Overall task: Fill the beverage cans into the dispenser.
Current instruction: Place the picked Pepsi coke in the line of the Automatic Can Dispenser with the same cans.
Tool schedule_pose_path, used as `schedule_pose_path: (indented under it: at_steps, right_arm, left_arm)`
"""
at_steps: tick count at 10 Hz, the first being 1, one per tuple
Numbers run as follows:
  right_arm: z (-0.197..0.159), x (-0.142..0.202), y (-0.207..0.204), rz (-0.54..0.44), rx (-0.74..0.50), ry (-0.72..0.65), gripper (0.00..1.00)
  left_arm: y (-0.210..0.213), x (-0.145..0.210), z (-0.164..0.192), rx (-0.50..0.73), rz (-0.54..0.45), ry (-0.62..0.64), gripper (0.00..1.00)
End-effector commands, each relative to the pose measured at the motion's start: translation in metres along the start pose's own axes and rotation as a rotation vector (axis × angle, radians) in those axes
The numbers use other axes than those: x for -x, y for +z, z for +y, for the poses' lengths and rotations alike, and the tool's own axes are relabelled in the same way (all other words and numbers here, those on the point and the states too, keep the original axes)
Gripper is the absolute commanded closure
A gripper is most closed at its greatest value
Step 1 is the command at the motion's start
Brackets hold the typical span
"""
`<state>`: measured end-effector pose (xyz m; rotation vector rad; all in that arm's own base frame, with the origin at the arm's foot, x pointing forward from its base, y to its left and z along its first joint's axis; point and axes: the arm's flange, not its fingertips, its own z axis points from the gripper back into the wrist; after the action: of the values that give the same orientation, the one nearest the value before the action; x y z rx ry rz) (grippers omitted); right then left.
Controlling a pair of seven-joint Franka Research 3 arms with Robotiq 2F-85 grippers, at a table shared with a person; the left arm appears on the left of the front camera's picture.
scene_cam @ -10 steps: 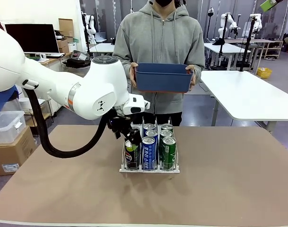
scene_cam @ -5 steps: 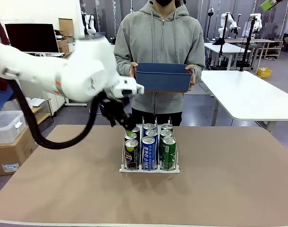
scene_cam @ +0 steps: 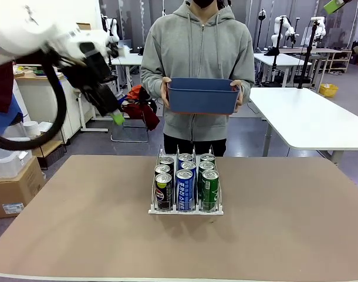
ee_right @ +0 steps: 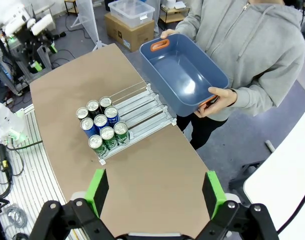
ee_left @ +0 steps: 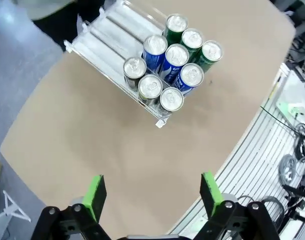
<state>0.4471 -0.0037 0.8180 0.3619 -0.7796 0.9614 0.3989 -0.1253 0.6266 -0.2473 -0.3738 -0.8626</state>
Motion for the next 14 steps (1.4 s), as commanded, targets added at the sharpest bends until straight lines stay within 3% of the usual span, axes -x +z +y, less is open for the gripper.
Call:
schedule_pose_path:
  at_steps: [1, 5, 7, 11, 14]
  right_arm:
    - [0.001, 0.000, -0.002, -0.023, 0.007, -0.007, 0.00]
    - [0.001, 0.000, -0.002, -0.023, 0.007, -0.007, 0.00]
    - [0.001, 0.000, -0.002, -0.023, 0.007, -0.007, 0.00]
    - [0.001, 0.000, -0.002, -0.023, 0.007, -0.007, 0.00]
    - [0.001, 0.000, -0.002, -0.023, 0.007, -0.007, 0.00]
  left_arm:
    - [0.032, 0.000, 0.018, 0.076, -0.062, -0.058, 0.00]
    - [0.124, 0.013, 0.026, 0.104, -0.323, -0.184, 0.00]
    - [0.141, 0.017, 0.024, 0.101, -0.375, -0.184, 0.00]
    - [0.155, 0.011, 0.014, 0.041, -0.345, -0.152, 0.00]
    - [0.155, 0.011, 0.017, 0.067, -0.366, -0.173, 0.00]
